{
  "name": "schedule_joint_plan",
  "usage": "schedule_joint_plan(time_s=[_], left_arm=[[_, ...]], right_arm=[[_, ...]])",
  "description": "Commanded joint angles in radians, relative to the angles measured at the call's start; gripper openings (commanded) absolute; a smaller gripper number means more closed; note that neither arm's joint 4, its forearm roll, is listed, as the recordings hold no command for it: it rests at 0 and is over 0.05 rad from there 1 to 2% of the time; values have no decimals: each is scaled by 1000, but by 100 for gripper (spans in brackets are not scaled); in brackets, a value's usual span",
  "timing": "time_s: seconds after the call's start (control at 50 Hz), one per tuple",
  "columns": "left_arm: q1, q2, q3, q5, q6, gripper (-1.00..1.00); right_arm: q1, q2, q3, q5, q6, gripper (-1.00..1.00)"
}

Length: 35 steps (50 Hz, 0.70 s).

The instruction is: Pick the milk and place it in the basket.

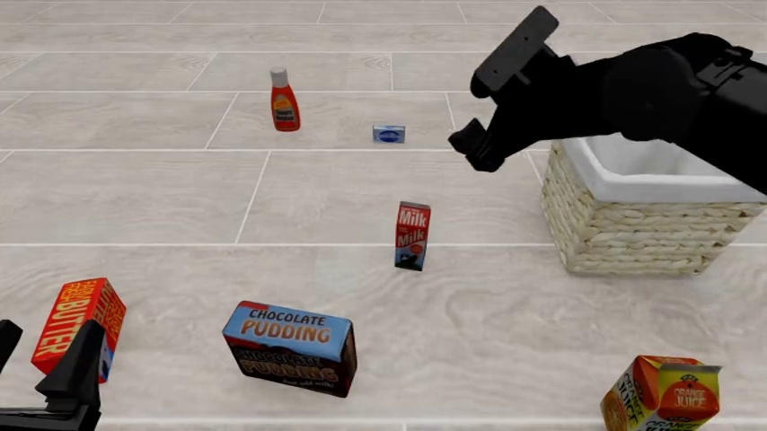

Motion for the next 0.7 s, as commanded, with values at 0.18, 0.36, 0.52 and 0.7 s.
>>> schedule_joint_plan(time_s=[0.18, 0.36, 0.52, 0.7], left_arm=[[0, 0, 0, 0, 0, 100], [0, 0, 0, 0, 0, 100], [0, 0, 0, 0, 0, 100], [0, 0, 0, 0, 0, 100]], right_arm=[[59, 272, -243, 172, 38, 100], [76, 343, -236, 130, 63, 100], [93, 393, -250, 112, 97, 100], [69, 441, -254, 95, 73, 100]])
